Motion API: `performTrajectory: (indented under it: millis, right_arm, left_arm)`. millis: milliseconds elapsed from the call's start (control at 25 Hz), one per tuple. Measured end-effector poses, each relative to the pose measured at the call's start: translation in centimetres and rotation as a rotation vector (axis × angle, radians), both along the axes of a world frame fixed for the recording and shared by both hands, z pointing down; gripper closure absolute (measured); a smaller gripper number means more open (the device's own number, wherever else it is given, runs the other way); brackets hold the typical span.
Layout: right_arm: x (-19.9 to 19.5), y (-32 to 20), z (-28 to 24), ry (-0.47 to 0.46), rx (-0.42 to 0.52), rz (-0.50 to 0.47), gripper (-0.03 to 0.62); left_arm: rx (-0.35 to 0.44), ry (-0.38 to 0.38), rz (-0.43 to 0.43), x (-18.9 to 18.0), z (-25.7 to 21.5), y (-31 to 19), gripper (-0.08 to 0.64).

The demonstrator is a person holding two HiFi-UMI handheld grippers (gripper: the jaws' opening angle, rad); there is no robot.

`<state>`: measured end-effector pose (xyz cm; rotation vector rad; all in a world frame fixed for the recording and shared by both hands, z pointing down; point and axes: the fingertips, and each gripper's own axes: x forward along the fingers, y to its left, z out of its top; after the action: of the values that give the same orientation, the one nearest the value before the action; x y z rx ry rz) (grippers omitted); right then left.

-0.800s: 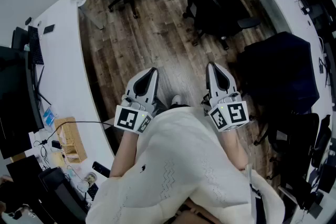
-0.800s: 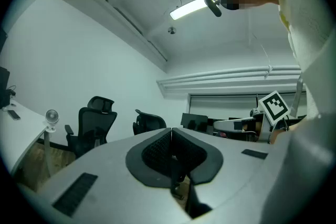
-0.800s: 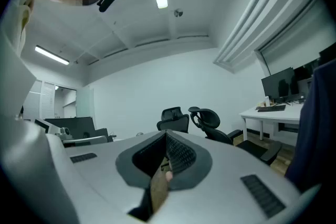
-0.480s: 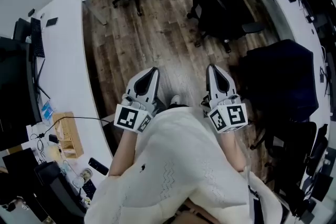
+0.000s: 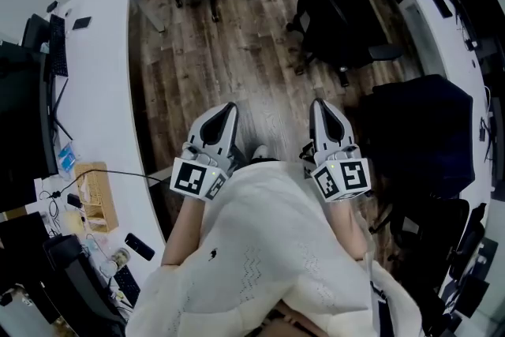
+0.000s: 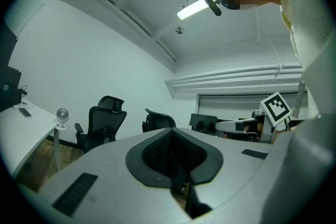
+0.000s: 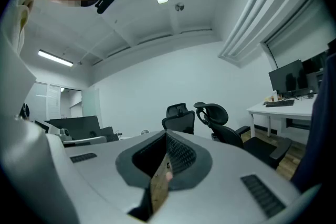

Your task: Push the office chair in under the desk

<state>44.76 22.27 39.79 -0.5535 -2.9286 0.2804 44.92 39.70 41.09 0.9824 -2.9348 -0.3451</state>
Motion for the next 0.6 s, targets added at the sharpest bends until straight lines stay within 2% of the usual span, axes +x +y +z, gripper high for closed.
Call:
performTrajectory:
  millis: [160, 600]
  right_arm:
    - [-0.9, 0.4, -0.2, -0.014, -0.042, -0.025, 0.592]
    - [-3.9, 2.6, 0.7, 0.003, -0.018, -0.084, 0.591]
  left_arm:
    - [-0.015, 0.007, -0.010, -0.1, 0.3, 0.1, 0.546]
    - [0.003, 0.034, -0.086, -2.0, 1.0, 2.3, 0.546]
